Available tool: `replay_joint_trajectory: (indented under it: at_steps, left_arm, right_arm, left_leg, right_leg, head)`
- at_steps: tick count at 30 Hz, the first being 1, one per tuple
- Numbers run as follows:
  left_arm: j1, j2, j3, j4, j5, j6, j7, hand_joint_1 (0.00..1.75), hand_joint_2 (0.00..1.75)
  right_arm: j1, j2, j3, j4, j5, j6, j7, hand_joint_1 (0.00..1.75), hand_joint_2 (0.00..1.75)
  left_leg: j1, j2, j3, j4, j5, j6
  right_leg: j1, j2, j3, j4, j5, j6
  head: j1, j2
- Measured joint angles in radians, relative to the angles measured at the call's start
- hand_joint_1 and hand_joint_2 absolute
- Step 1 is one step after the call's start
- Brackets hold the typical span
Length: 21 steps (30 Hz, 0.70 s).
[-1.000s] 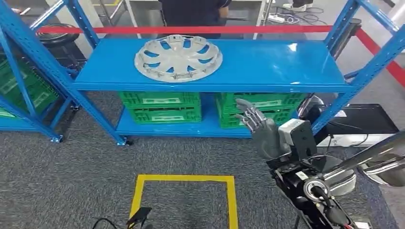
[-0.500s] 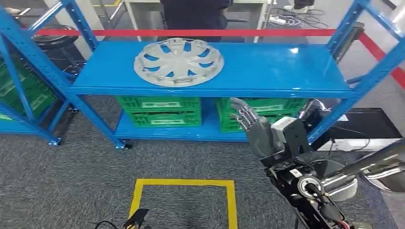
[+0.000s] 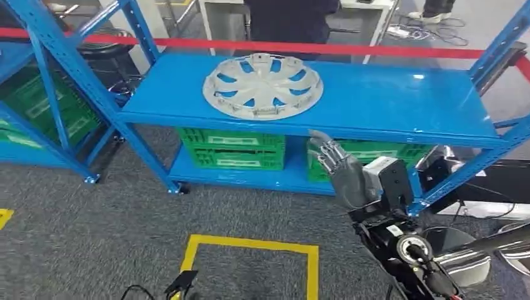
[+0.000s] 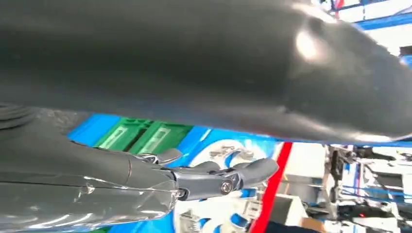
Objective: Take the parts from the cabinet and place them on the table.
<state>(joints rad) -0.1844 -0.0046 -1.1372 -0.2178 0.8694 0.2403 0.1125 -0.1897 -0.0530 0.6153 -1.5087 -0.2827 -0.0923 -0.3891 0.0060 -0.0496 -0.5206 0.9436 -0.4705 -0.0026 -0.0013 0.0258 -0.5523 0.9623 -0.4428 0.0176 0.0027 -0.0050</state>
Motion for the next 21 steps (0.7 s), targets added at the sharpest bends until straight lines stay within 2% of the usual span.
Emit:
replay_joint_trajectory:
  at_steps: [1,2,3,4,5,6,7,8,9,10,11,12,13,14,15,16,17,18,19,21]
  left_arm:
    - [0.002,0.0,0.0,0.0,0.0,0.0,0.0,0.0,0.0]
    - [0.001,0.001,0.0,0.0,0.0,0.0,0.0,0.0,0.0]
    - [0.002,0.002,0.0,0.0,0.0,0.0,0.0,0.0,0.0]
    - [0.0,0.002,0.0,0.0,0.0,0.0,0.0,0.0,0.0]
    - [-0.002,0.001,0.0,0.0,0.0,0.0,0.0,0.0,0.0]
    - [-0.003,0.001,0.0,0.0,0.0,0.0,0.0,0.0,0.0]
    - [-0.002,0.001,0.0,0.0,0.0,0.0,0.0,0.0,0.0]
    - [-0.001,0.001,0.0,0.0,0.0,0.0,0.0,0.0,0.0]
    - [0.002,0.001,0.0,0.0,0.0,0.0,0.0,0.0,0.0]
    - [0.003,0.002,0.0,0.0,0.0,0.0,0.0,0.0,0.0]
    - [0.002,0.003,0.0,0.0,0.0,0.0,0.0,0.0,0.0]
    - [0.002,0.003,0.0,0.0,0.0,0.0,0.0,0.0,0.0]
    - [0.0,0.003,0.0,0.0,0.0,0.0,0.0,0.0,0.0]
    - [-0.003,0.003,0.0,0.0,0.0,0.0,0.0,0.0,0.0]
    - [-0.003,0.003,0.0,0.0,0.0,0.0,0.0,0.0,0.0]
    - [-0.002,0.003,0.0,0.0,0.0,0.0,0.0,0.0,0.0]
    - [-0.002,0.002,0.0,0.0,0.0,0.0,0.0,0.0,0.0]
    - [-0.002,0.002,0.0,0.0,0.0,0.0,0.0,0.0,0.0]
    - [-0.002,0.002,0.0,0.0,0.0,0.0,0.0,0.0,0.0]
    - [-0.003,0.002,0.0,0.0,0.0,0.0,0.0,0.0,0.0]
  right_arm:
    - [-0.001,0.0,0.0,0.0,0.0,-0.001,0.0,0.0,0.0]
    - [-0.001,0.0,0.0,-0.001,0.0,-0.001,0.0,0.0,0.0]
    - [-0.001,0.0,0.0,-0.002,0.0,-0.001,0.0,0.0,0.0]
    - [-0.003,0.0,-0.001,-0.002,0.0,-0.001,-0.001,0.0,0.0]
    - [-0.003,0.0,-0.001,-0.002,0.0,-0.001,-0.001,0.0,0.0]
    - [-0.002,0.0,-0.001,-0.002,0.0,-0.001,0.0,0.0,0.0]
    - [-0.001,0.0,0.0,-0.002,0.0,-0.001,0.0,0.0,0.0]
    - [-0.001,0.0,0.0,-0.001,0.0,-0.001,0.0,0.0,0.0]
    - [-0.001,0.0,0.0,-0.001,0.0,-0.001,0.0,0.0,0.0]
    - [-0.001,0.0,0.0,-0.001,0.0,-0.001,0.0,0.0,0.0]
    - [-0.001,0.0,0.0,-0.001,0.0,-0.001,0.0,0.0,0.0]
    - [-0.001,0.0,0.0,-0.001,0.0,-0.001,0.0,0.0,0.0]
    - [-0.001,0.0,0.0,-0.001,0.0,-0.001,0.0,0.0,0.0]
    - [-0.002,0.0,0.0,-0.001,0.001,-0.002,0.0,0.0,0.0]
    - [-0.002,0.0,0.0,-0.002,0.002,-0.001,0.0,0.0,0.0]
    - [-0.002,0.0,0.0,-0.002,0.002,-0.001,0.0,0.0,0.0]
    - [-0.002,0.0,0.0,-0.002,0.003,-0.001,0.0,0.0,0.0]
    - [-0.002,0.0,0.0,-0.003,0.003,-0.001,0.0,0.0,0.0]
    - [-0.004,0.0,0.0,-0.003,0.003,-0.001,-0.001,0.0,0.0]
    - [-0.001,0.0,0.0,-0.002,0.003,-0.001,-0.001,0.0,0.0]
  left_leg:
    - [0.0,-0.001,0.003,-0.004,-0.001,-0.006]
    - [-0.004,-0.001,0.005,-0.004,-0.003,-0.01]
    - [-0.001,0.019,0.003,0.019,-0.013,-0.016]
    - [-0.003,0.031,-0.027,0.075,-0.04,-0.023]
    - [0.0,0.033,-0.077,0.164,-0.075,-0.028]
    - [0.001,0.035,-0.116,0.229,-0.096,-0.031]
    - [0.001,0.036,-0.168,0.306,-0.113,-0.034]
    - [0.001,0.037,-0.196,0.336,-0.11,-0.035]
    - [0.002,0.04,-0.197,0.306,-0.071,-0.034]
    - [0.003,0.042,-0.169,0.232,-0.017,-0.032]
    - [0.003,0.049,-0.128,0.133,0.04,-0.029]
    - [0.003,0.065,-0.096,0.057,0.078,-0.025]
    - [-0.005,0.079,-0.077,0.021,0.067,-0.022]
    - [0.0,0.072,-0.078,0.018,0.063,-0.012]
    - [-0.004,0.067,-0.079,0.018,0.059,-0.007]
    - [-0.008,0.062,-0.079,0.019,0.055,-0.001]
    - [-0.003,0.058,-0.073,0.013,0.055,0.006]
    - [0.0,0.055,-0.066,0.01,0.053,0.011]
    - [0.0,0.053,-0.062,0.009,0.049,0.017]
    - [-0.001,0.045,-0.055,0.009,0.043,0.025]
  right_leg:
    - [-0.001,-0.001,0.001,-0.003,0.0,-0.005]
    - [-0.008,-0.001,0.007,-0.009,0.001,-0.009]
    - [-0.013,-0.006,0.024,-0.023,0.003,-0.014]
    - [-0.011,-0.01,0.028,-0.026,0.0,-0.019]
    - [-0.011,-0.016,0.03,-0.026,-0.002,-0.023]
    - [-0.01,-0.019,0.032,-0.026,-0.004,-0.025]
    - [-0.01,-0.024,0.034,-0.026,-0.009,-0.027]
    - [-0.01,-0.027,0.038,-0.026,-0.014,-0.027]
    - [-0.01,-0.03,0.047,-0.026,-0.021,-0.025]
    - [-0.01,-0.033,0.056,-0.026,-0.028,-0.023]
    - [-0.011,-0.035,0.067,-0.026,-0.036,-0.02]
    - [-0.01,-0.038,0.075,-0.026,-0.043,-0.016]
    - [0.0,-0.039,0.076,-0.023,-0.052,-0.009]
    - [0.001,-0.041,0.077,-0.023,-0.056,-0.005]
    - [0.002,-0.044,0.08,-0.025,-0.06,-0.001]
    - [-0.001,-0.049,0.084,-0.029,-0.062,0.004]
    - [-0.002,-0.052,0.088,-0.028,-0.07,0.01]
    - [-0.006,-0.045,0.089,-0.009,-0.083,0.016]
    - [-0.006,-0.037,0.06,0.05,-0.114,0.02]
    - [-0.007,-0.032,-0.034,0.223,-0.184,0.025]
  head:
    - [0.002,0.0]
    - [0.0,0.0]
    - [-0.001,0.0]
    - [-0.009,0.0]
    - [-0.017,0.0]
    - [-0.018,0.0]
    - [-0.019,0.0]
    - [-0.021,0.0]
    - [-0.027,0.0]
    - [-0.03,0.0]
    - [-0.034,0.0]
    - [-0.038,0.0]
    - [-0.041,0.0]
    - [-0.039,0.0]
    - [-0.028,0.0]
    - [-0.026,0.0]
    - [-0.028,0.0]
    - [-0.026,0.0]
    - [-0.02,0.0]
    - [-0.011,0.0]
